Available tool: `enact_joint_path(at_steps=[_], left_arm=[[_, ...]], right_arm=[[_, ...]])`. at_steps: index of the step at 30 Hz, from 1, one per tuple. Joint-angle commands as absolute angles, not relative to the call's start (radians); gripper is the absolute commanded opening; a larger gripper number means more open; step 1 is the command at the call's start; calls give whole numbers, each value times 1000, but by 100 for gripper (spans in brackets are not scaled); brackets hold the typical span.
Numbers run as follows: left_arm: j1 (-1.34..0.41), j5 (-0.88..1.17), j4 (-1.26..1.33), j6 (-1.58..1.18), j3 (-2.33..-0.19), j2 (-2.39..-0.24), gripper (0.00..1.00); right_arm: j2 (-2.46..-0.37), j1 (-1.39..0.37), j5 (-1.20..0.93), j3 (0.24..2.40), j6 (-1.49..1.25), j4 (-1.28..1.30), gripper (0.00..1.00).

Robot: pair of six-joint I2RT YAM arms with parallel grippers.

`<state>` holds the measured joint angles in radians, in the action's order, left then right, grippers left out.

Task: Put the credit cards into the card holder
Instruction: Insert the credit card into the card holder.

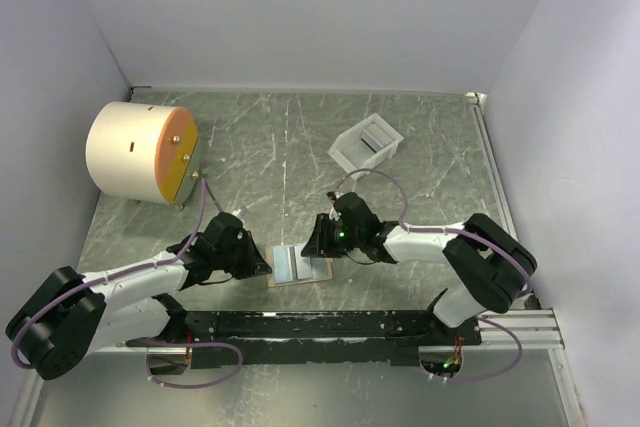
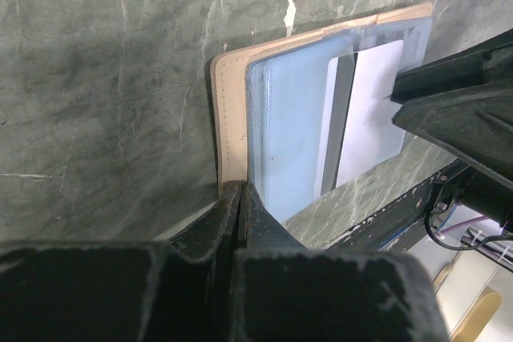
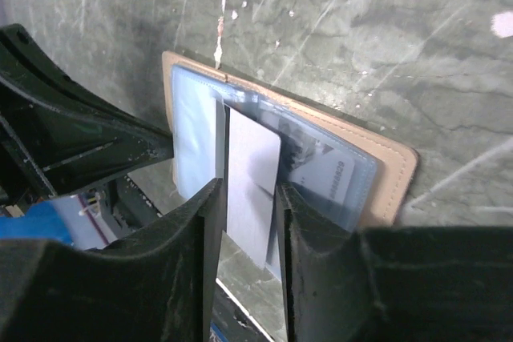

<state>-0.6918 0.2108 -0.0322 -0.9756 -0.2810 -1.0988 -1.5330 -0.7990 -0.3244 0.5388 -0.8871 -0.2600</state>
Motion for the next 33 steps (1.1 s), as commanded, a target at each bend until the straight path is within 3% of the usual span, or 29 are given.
enact_joint_path(at_steps=[1,19,33], left_arm=[[-698,212,-5,-972,-269,-1104,9],[-697,215,7,-978,-259,-1100,9],[-697,216,12,-982,-255,-1096,9]], right_arm=[[-1485,-805,-217,589,-812,-64,35],[-1532,-895,-228,601,-851,-109,42],[-1548,-915,-249,606,-851,-154,42]])
